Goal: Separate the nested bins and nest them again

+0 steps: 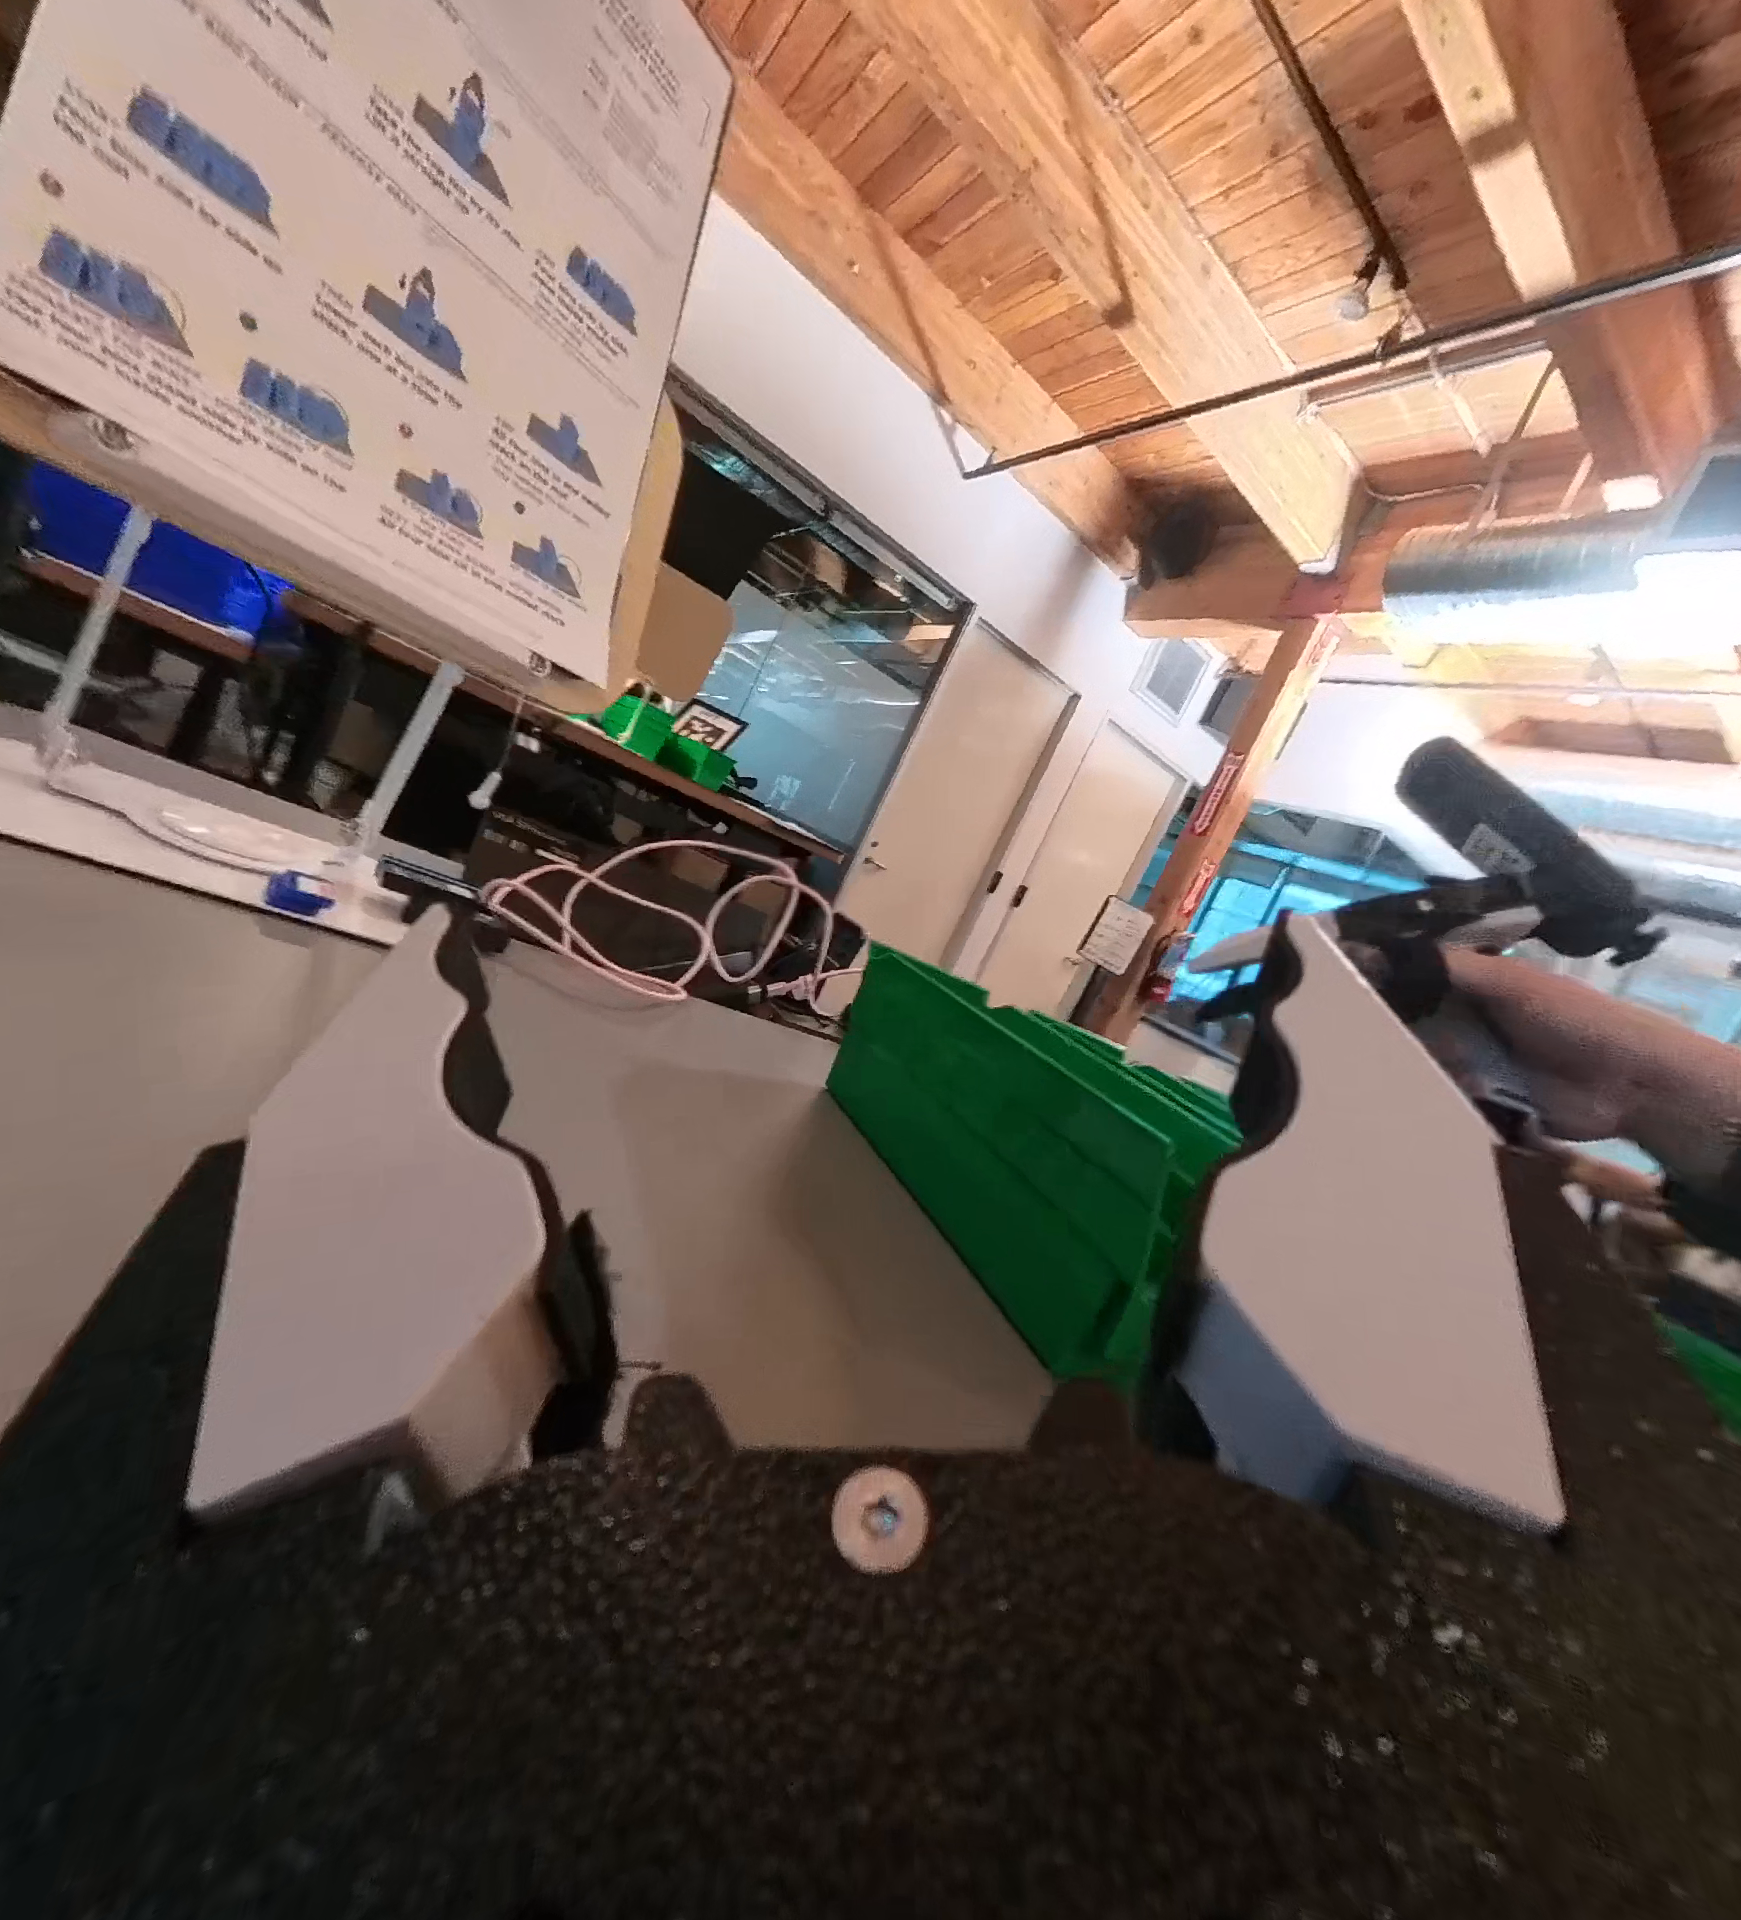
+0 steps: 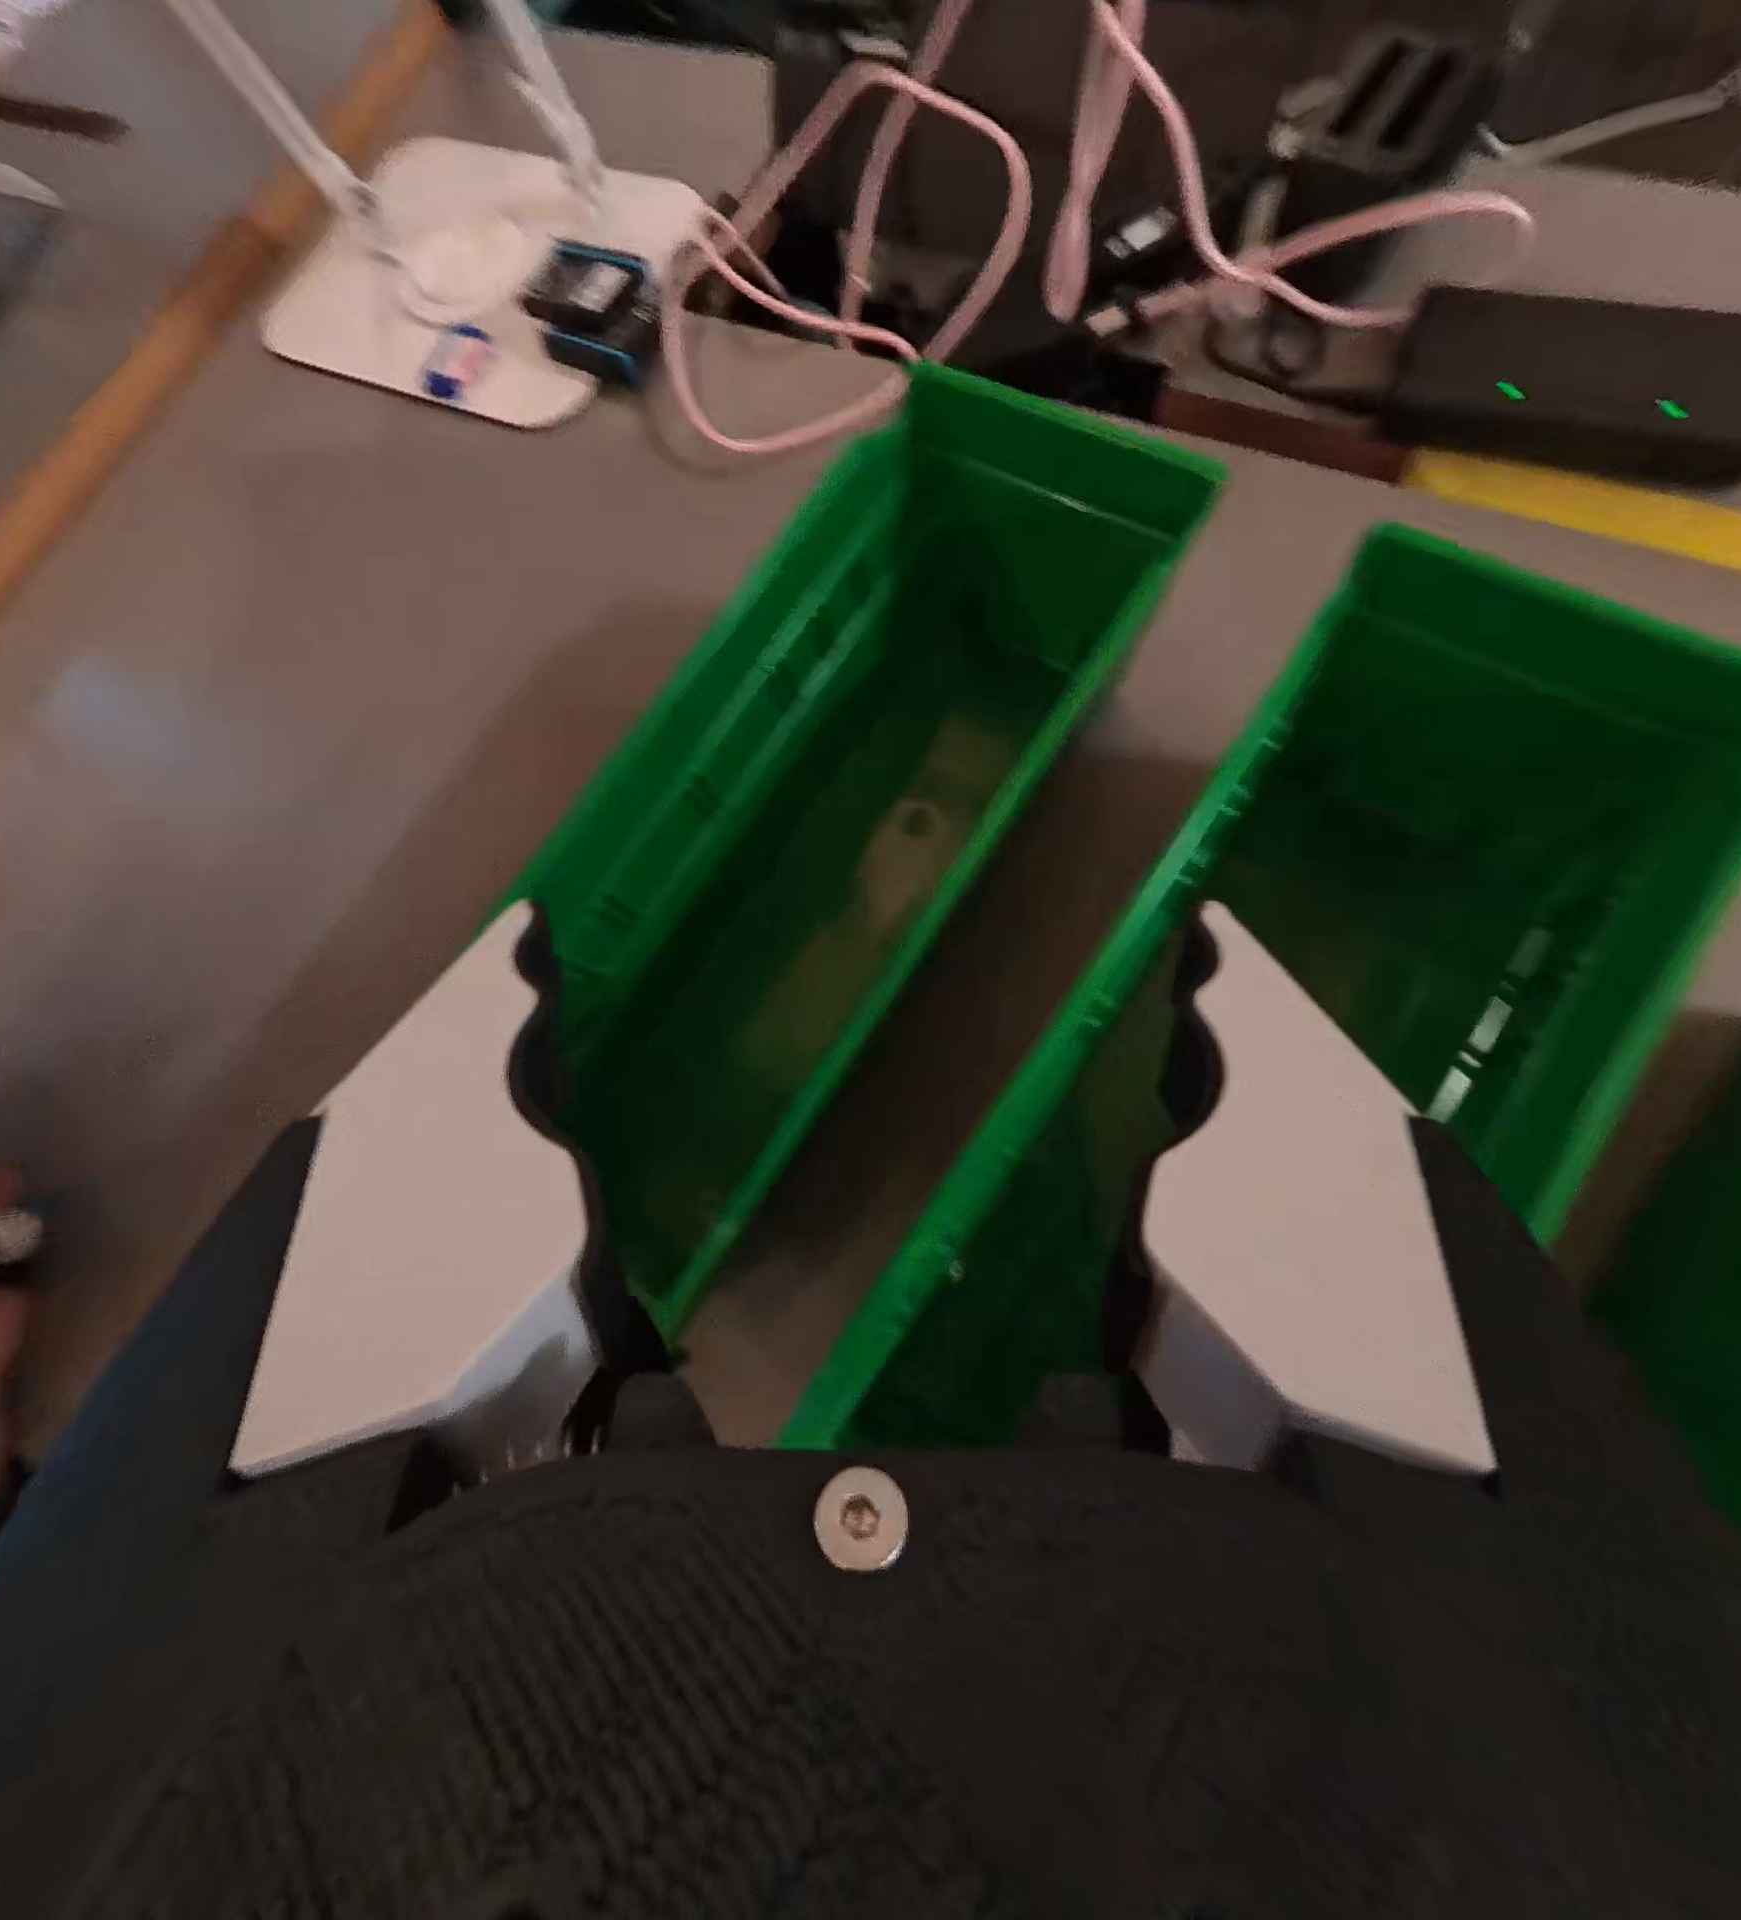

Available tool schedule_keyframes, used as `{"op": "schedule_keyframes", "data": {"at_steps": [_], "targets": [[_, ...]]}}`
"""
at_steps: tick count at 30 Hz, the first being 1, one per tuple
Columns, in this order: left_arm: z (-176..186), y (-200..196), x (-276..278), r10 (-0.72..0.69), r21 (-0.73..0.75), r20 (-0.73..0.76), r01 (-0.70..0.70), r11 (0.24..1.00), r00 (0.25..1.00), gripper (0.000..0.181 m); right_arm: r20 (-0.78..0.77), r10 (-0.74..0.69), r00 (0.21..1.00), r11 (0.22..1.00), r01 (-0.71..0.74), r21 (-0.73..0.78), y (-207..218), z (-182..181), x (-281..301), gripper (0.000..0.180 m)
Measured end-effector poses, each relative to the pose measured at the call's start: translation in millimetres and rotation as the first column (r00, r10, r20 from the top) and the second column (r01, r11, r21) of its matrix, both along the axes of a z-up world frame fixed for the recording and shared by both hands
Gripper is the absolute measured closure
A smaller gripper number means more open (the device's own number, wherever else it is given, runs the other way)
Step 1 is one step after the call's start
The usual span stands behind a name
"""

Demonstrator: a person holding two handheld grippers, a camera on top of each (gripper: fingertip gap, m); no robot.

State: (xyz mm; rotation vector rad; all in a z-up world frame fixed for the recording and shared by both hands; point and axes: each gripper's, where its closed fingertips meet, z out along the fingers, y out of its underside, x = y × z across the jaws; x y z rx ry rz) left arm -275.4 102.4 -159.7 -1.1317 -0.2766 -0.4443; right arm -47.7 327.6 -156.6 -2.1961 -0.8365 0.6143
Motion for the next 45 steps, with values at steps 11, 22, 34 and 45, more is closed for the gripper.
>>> {"op": "schedule_keyframes", "data": {"at_steps": [11,22,34,45], "targets": [[-24,23,9,0.087,-0.222,-0.199,-0.132,0.966,0.976,0.049,0.145,-0.152,0.978,0.930,0.191,-0.313,39,-44,75,0.042],[-32,28,10,0.100,-0.280,-0.247,-0.169,0.945,0.964,0.050,0.340,-0.121,0.933,0.911,0.240,-0.335,30,-80,87,0.051],[-35,30,11,0.088,-0.291,-0.242,-0.159,0.943,0.966,0.050,0.341,-0.079,0.937,0.881,0.226,-0.415,19,-83,85,0.068],[-36,31,12,0.086,-0.298,-0.240,-0.157,0.942,0.967,0.050,0.247,-0.202,0.948,0.904,0.277,-0.325,37,33,64,0.068]]}}
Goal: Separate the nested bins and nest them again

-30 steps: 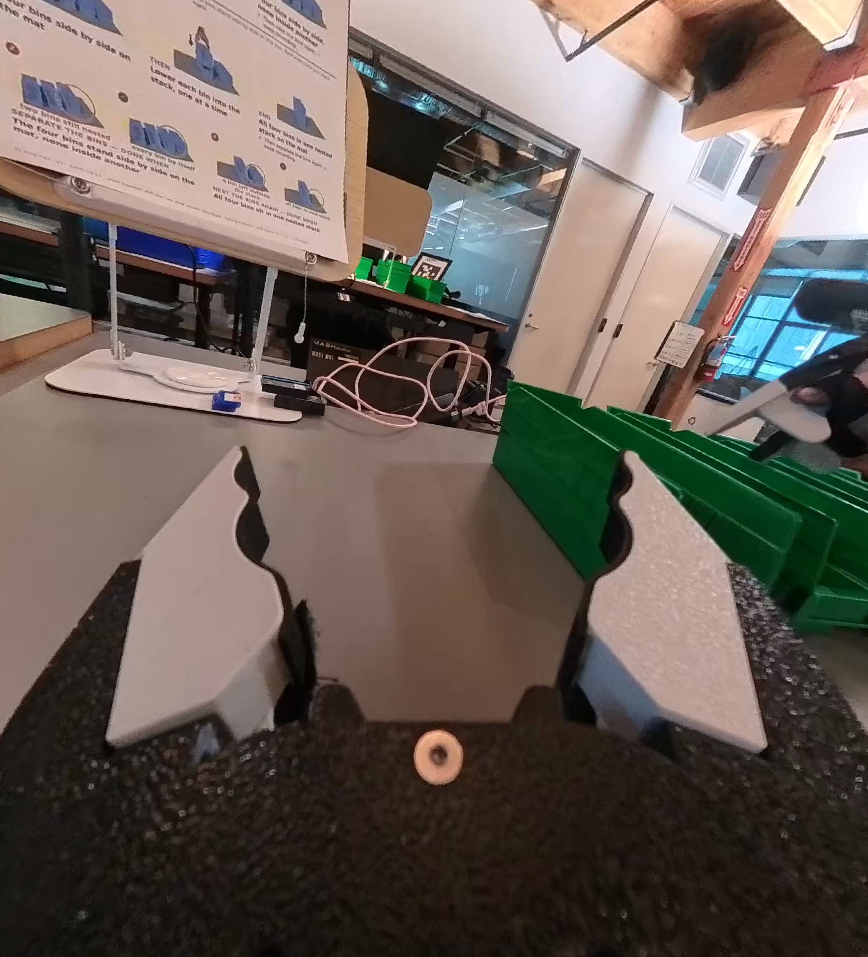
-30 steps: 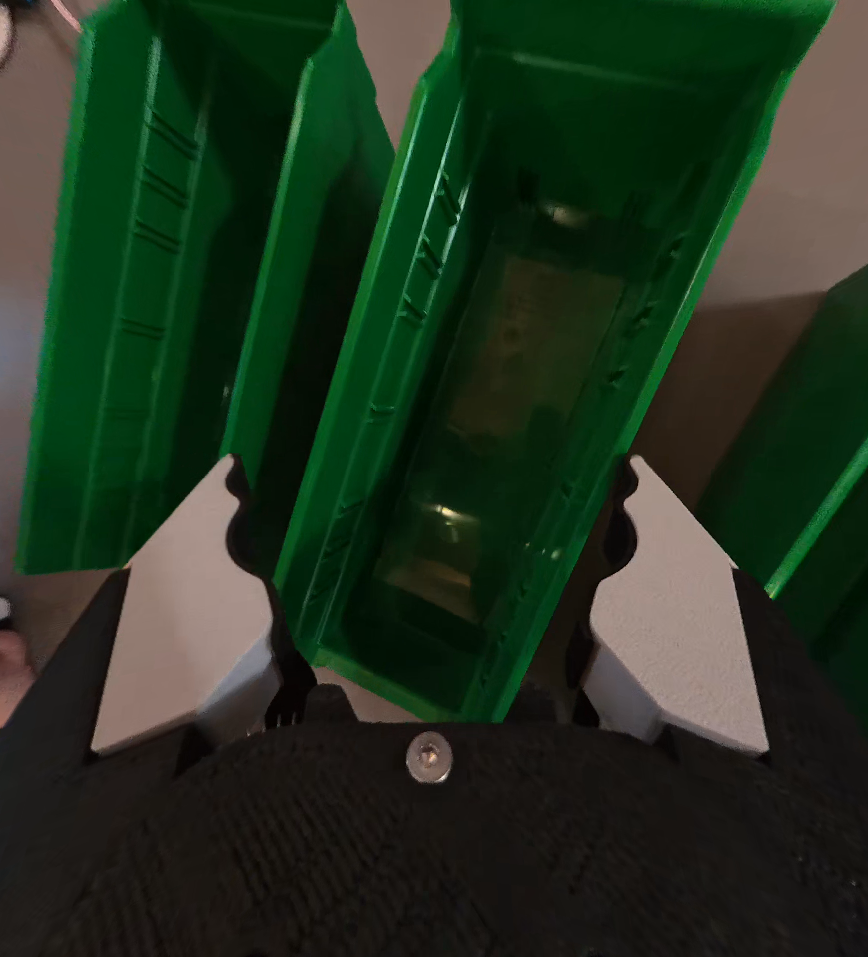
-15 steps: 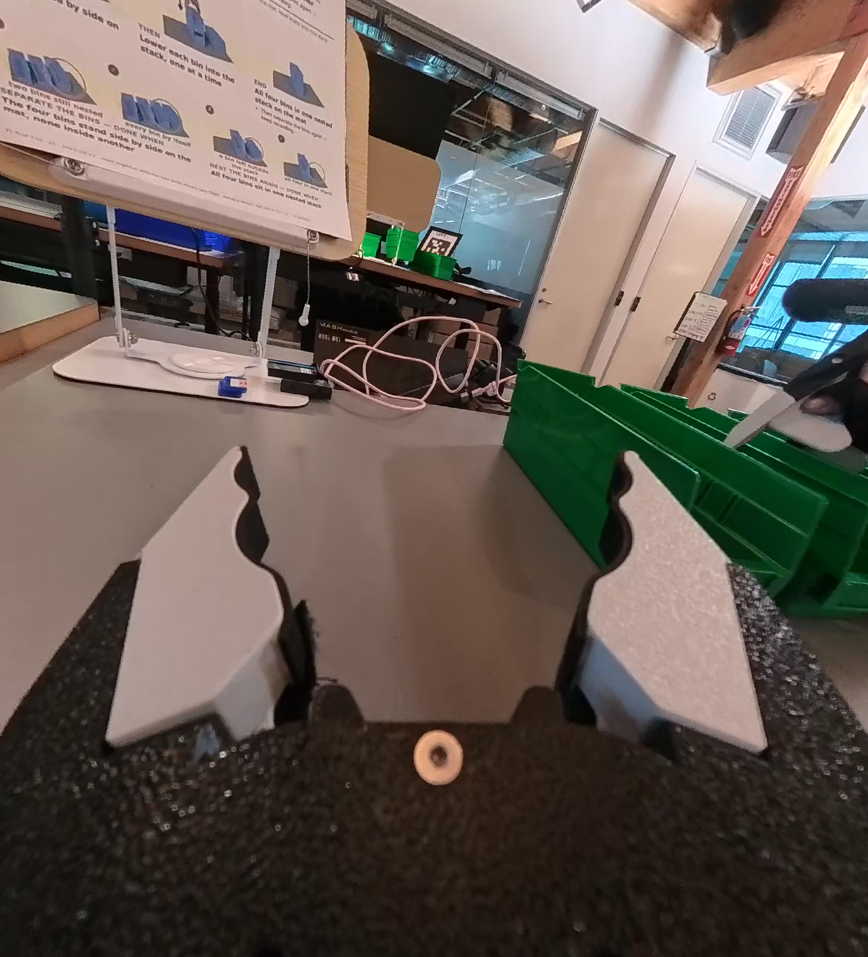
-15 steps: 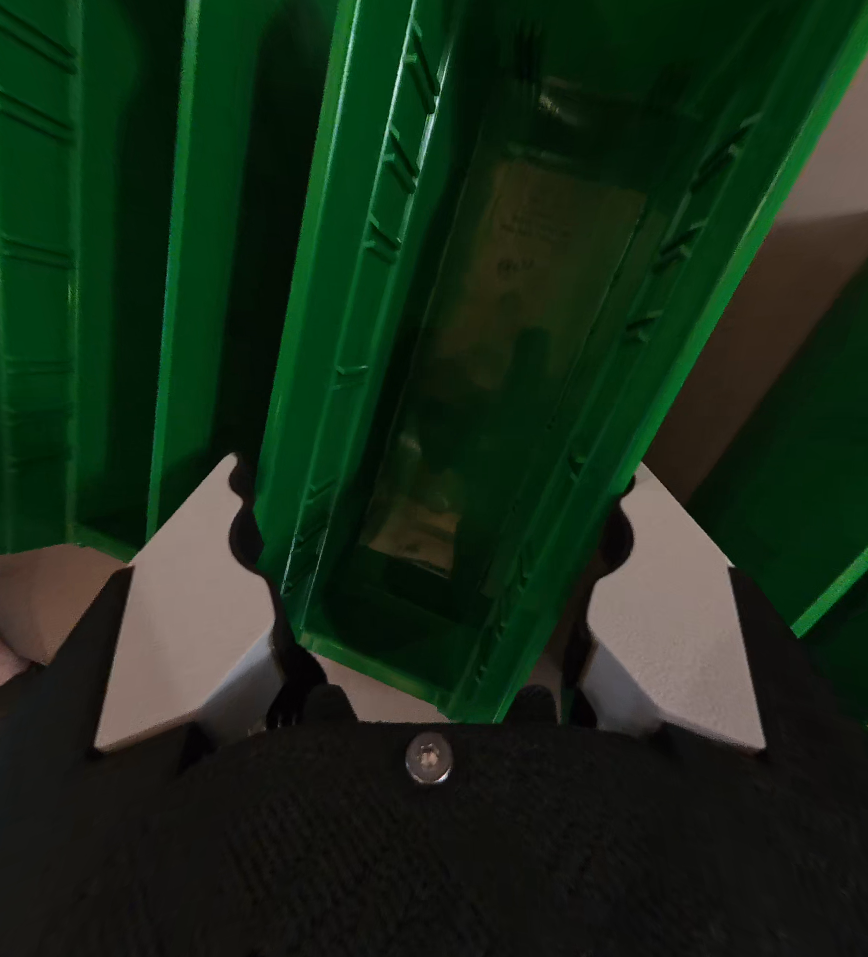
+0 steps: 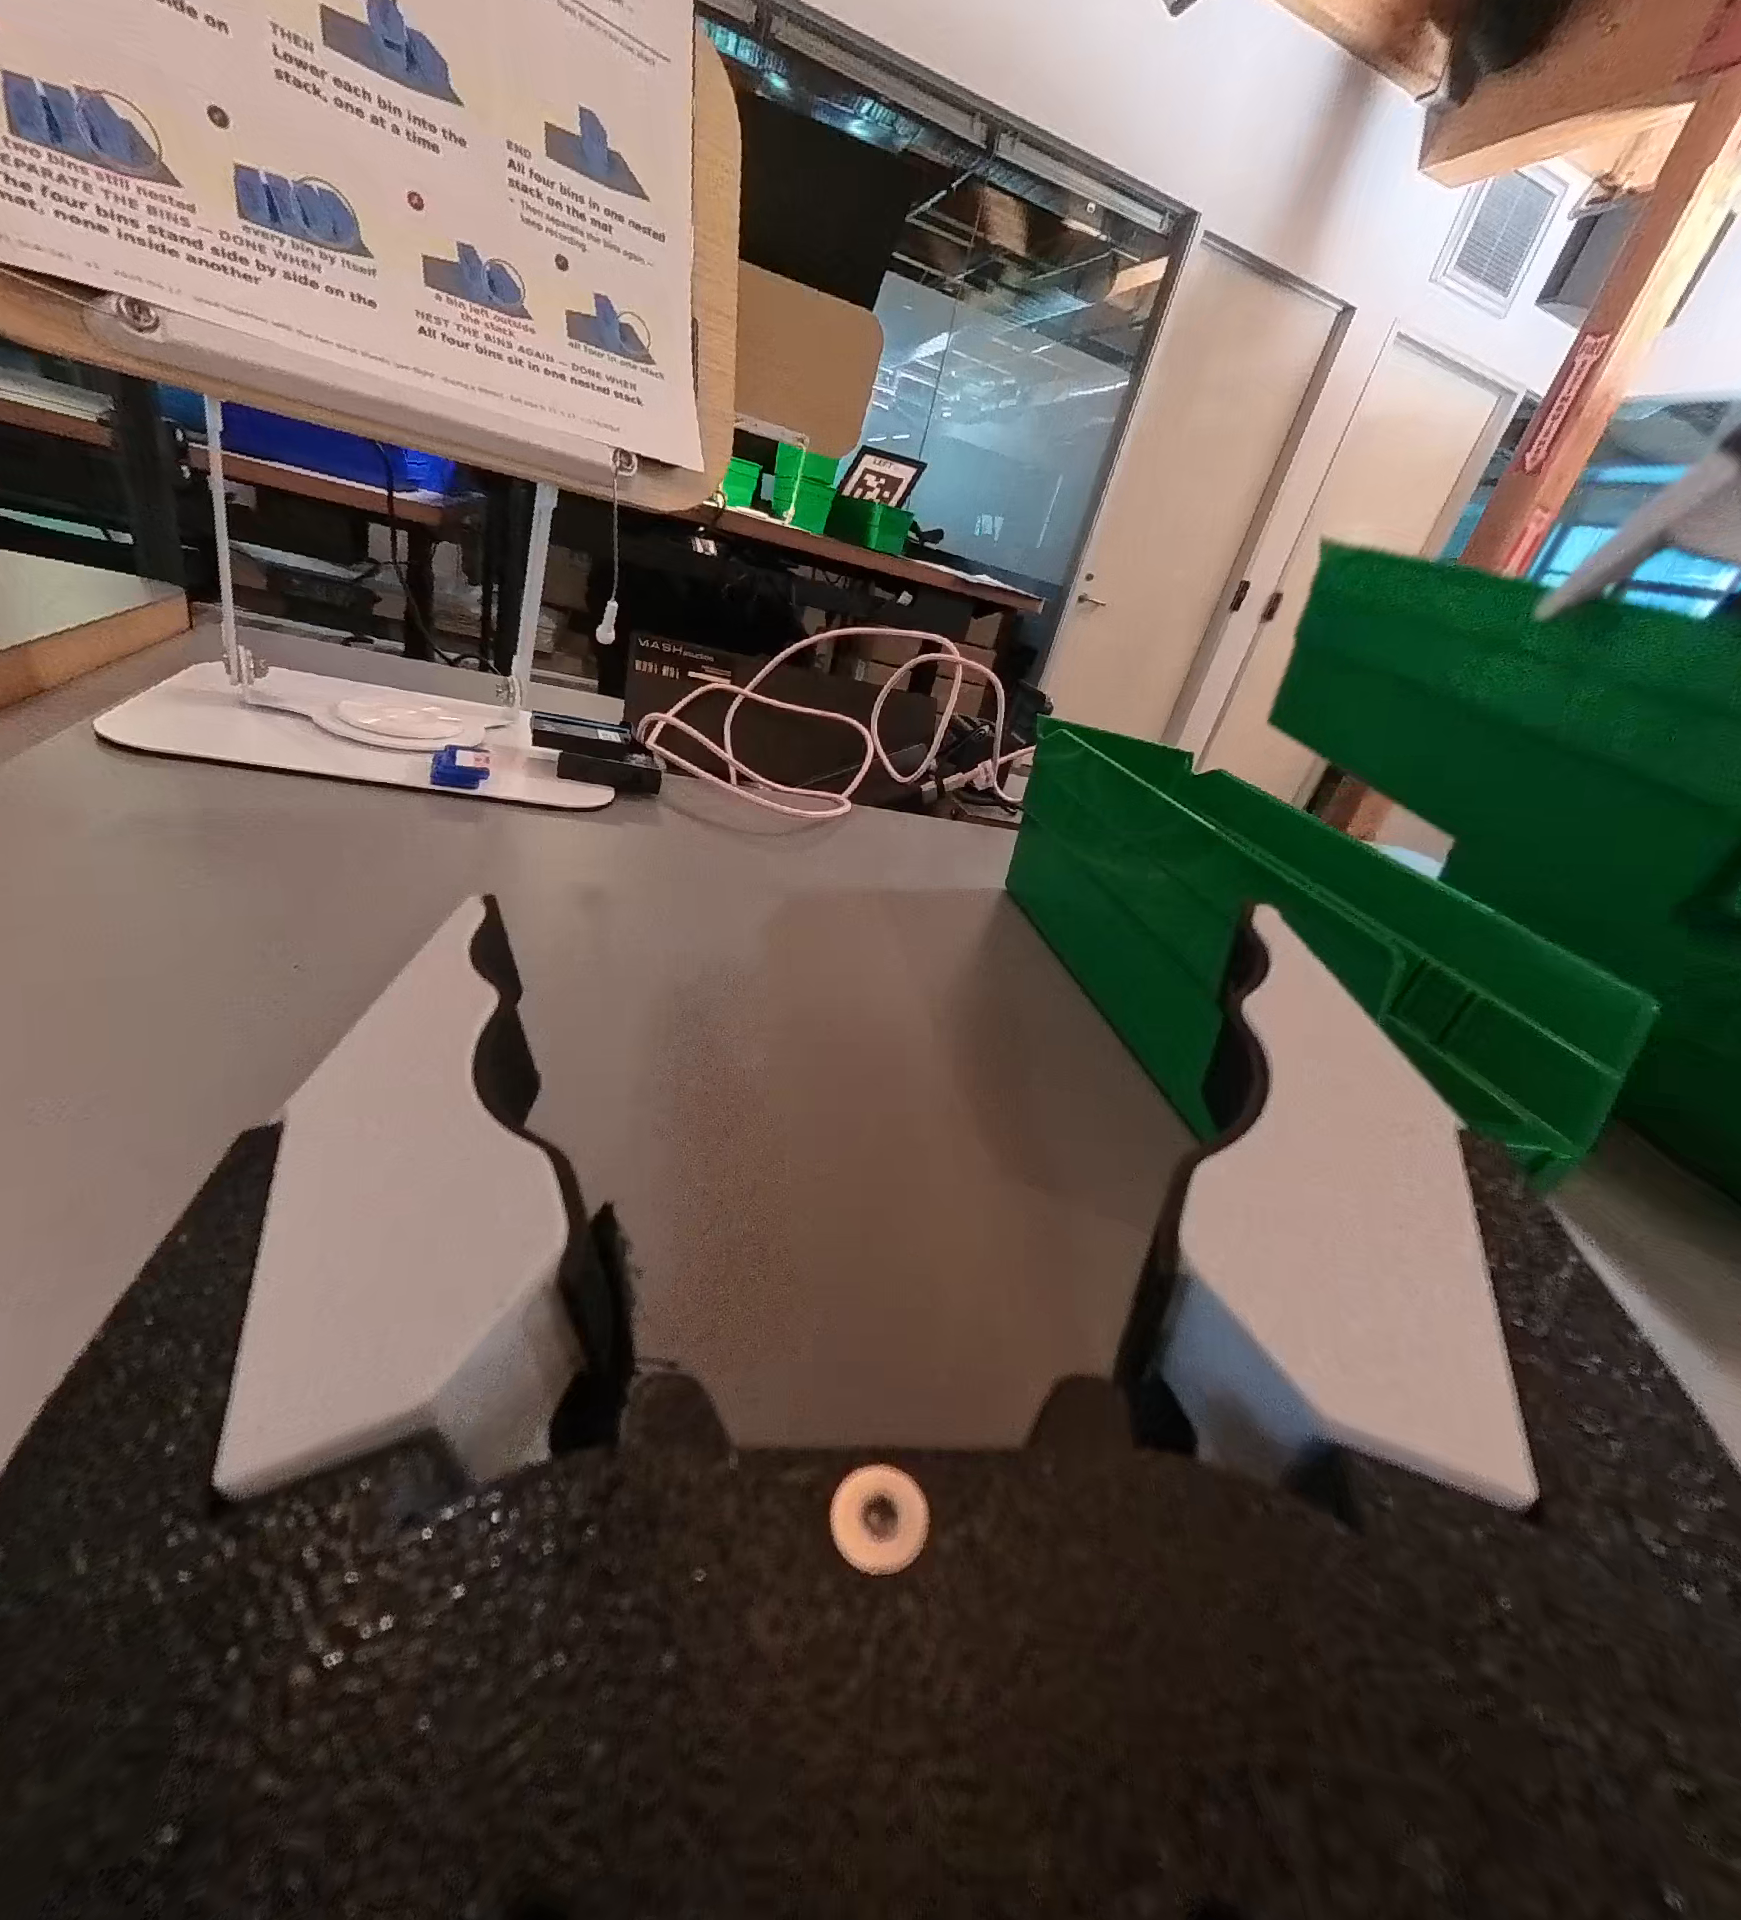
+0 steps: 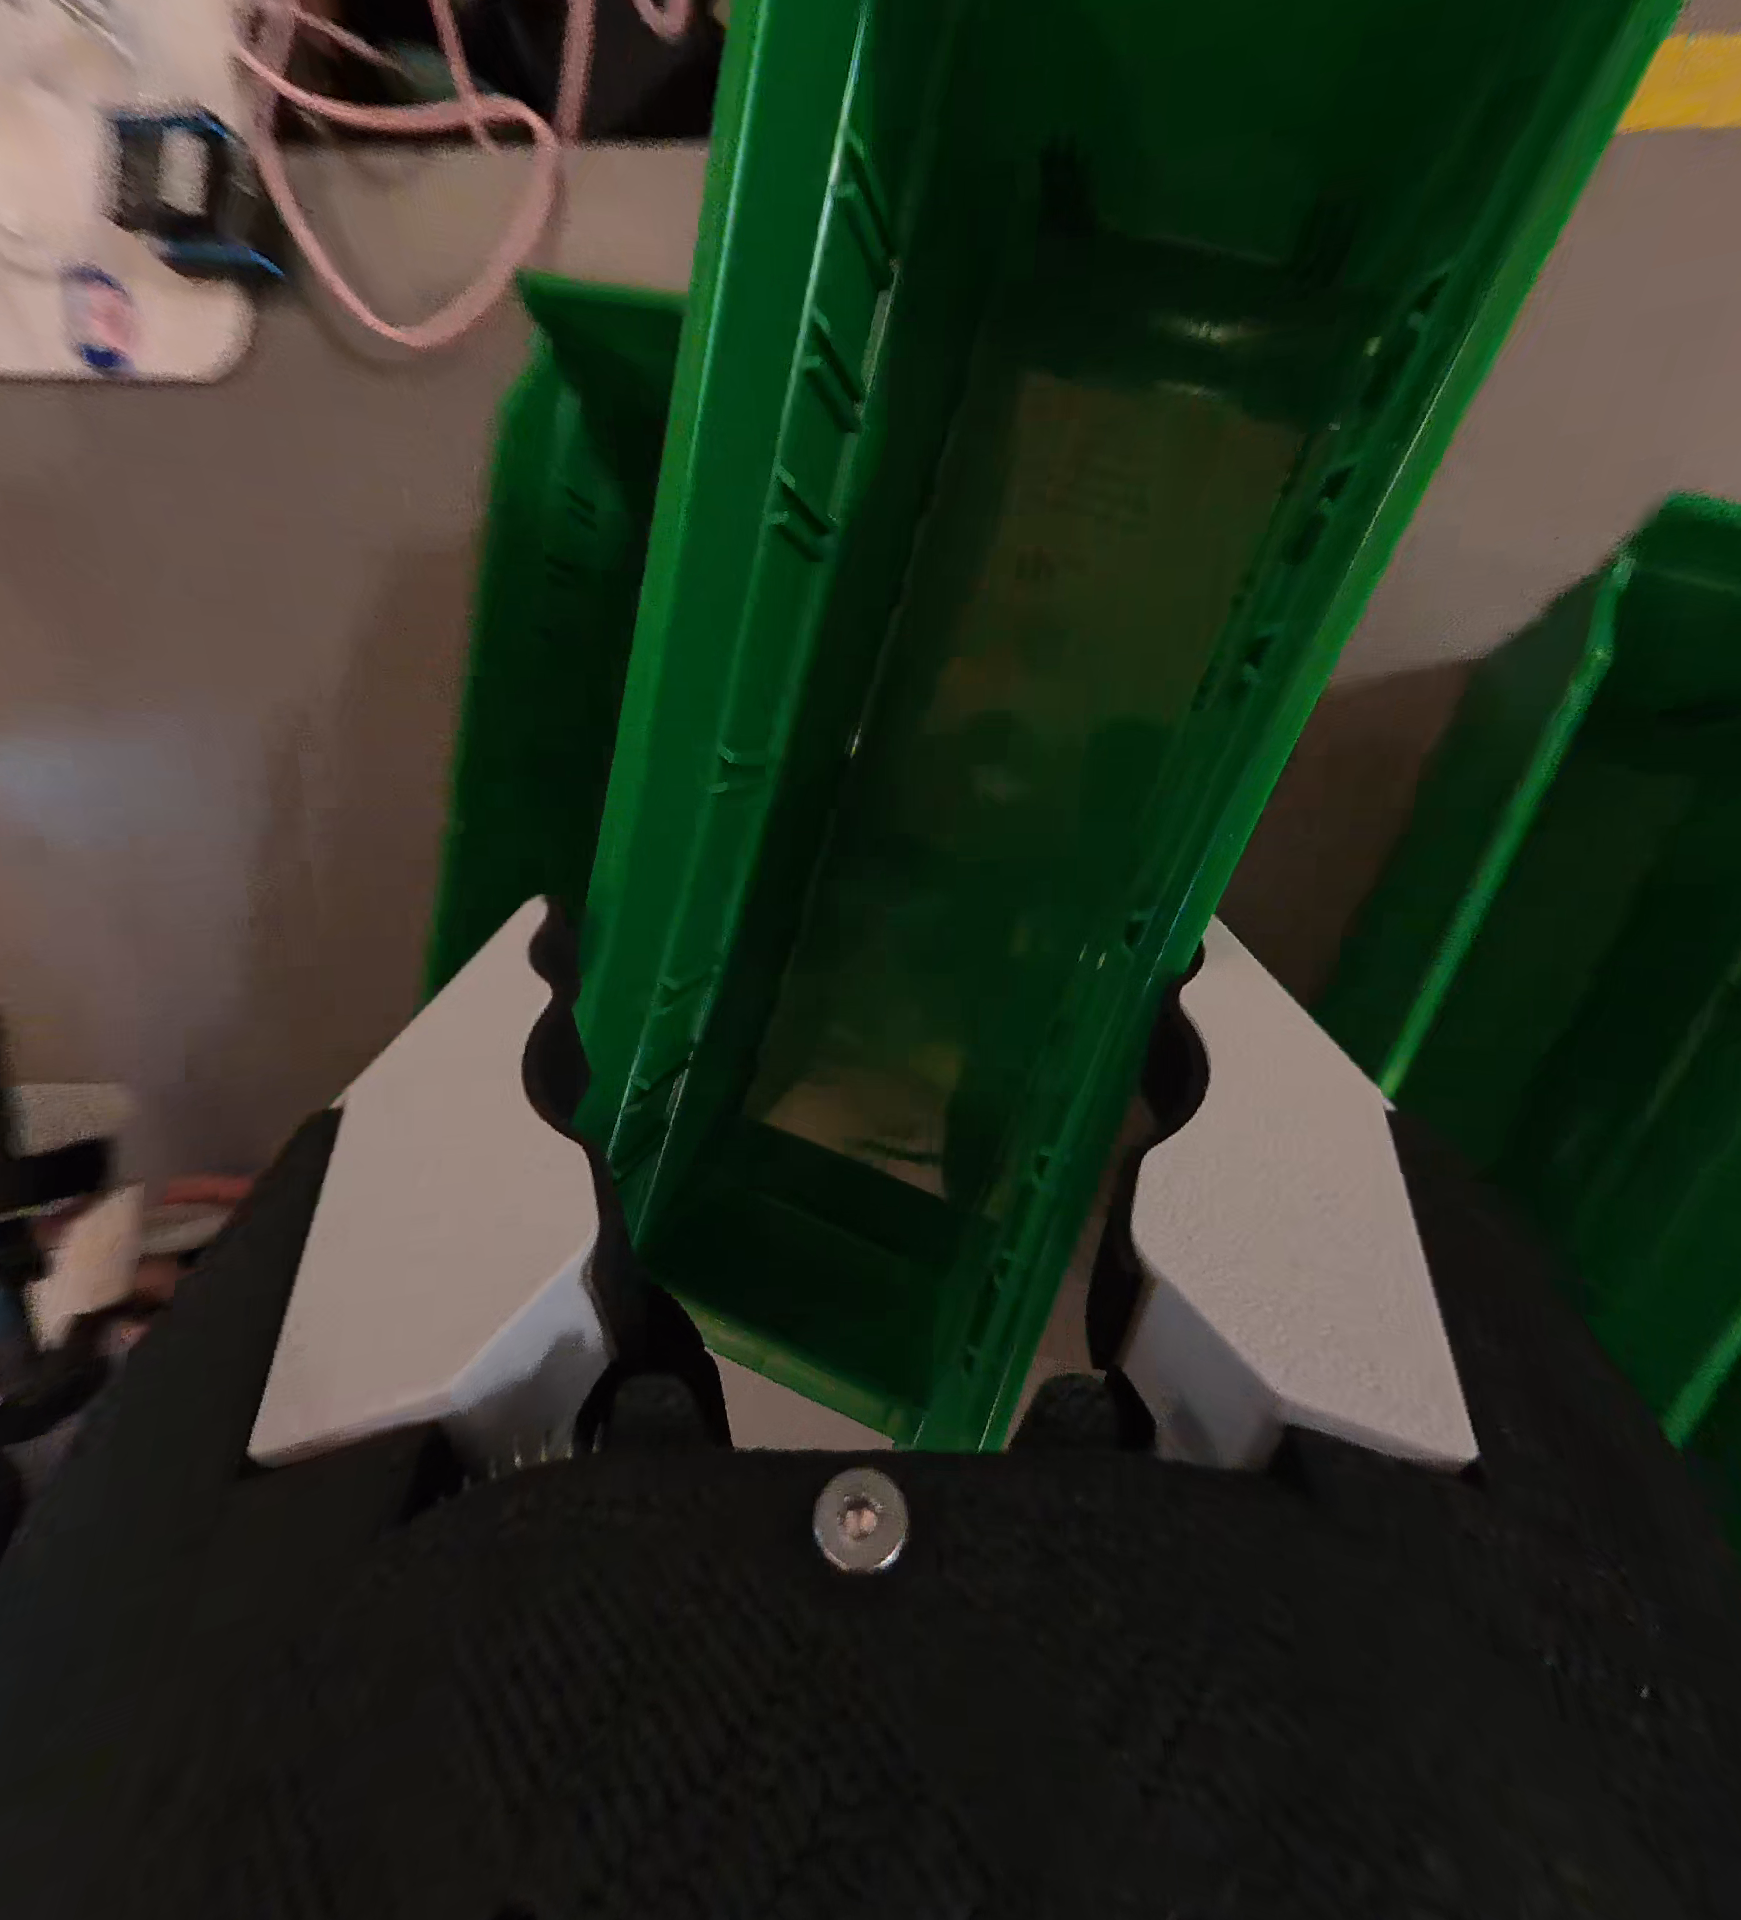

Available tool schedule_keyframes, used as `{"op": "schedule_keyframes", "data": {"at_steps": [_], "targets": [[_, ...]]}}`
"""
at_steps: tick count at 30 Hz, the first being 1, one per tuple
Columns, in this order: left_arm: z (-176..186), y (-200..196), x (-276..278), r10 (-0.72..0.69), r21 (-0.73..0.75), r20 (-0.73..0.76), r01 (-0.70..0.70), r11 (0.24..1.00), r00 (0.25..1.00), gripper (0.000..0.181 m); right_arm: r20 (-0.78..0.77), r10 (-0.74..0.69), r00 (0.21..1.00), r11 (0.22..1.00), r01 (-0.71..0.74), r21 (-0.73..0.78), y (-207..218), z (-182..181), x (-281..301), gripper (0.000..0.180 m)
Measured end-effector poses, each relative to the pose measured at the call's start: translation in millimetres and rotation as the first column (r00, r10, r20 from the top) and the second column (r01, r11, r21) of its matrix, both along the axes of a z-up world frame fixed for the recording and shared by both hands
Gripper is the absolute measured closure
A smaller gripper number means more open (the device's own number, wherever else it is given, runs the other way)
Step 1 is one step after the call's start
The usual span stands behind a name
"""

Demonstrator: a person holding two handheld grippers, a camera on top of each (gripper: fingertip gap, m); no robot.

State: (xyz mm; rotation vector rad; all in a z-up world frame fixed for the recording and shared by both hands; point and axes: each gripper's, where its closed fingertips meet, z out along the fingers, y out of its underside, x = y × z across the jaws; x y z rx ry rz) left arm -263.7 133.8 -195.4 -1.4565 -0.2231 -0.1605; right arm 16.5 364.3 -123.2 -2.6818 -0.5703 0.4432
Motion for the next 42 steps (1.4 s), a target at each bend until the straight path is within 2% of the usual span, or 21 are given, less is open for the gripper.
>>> {"op": "schedule_keyframes", "data": {"at_steps": [5,10,13,17,23,42], "targets": [[1,-1,0,-0.004,0.008,0.008,0.004,1.000,1.000,0.050,-0.116,0.039,0.992,0.999,-0.043,-0.031,-21,22,-59,0.069],[2,-2,-1,-0.010,0.018,0.023,0.010,1.000,1.000,0.050,-0.192,0.103,0.976,0.990,-0.119,-0.078,-46,19,-117,0.069],[1,-1,-1,-0.012,0.015,0.025,0.012,1.000,1.000,0.050,-0.148,0.137,0.979,0.984,-0.152,-0.093,-56,7,-133,0.069],[1,-1,-1,-0.009,0.010,0.022,0.009,1.000,1.000,0.050,-0.030,0.125,0.992,0.988,-0.128,-0.089,-53,-14,-127,0.069],[-7,2,-7,0.051,-0.047,-0.005,-0.051,0.998,0.999,0.047,0.052,0.089,0.995,0.994,-0.085,-0.068,-44,-26,-109,0.069],[-10,5,-4,0.044,-0.070,-0.027,-0.045,0.996,0.999,0.047,0.051,0.070,0.996,0.994,-0.066,-0.084,-36,-80,-109,0.066]]}}
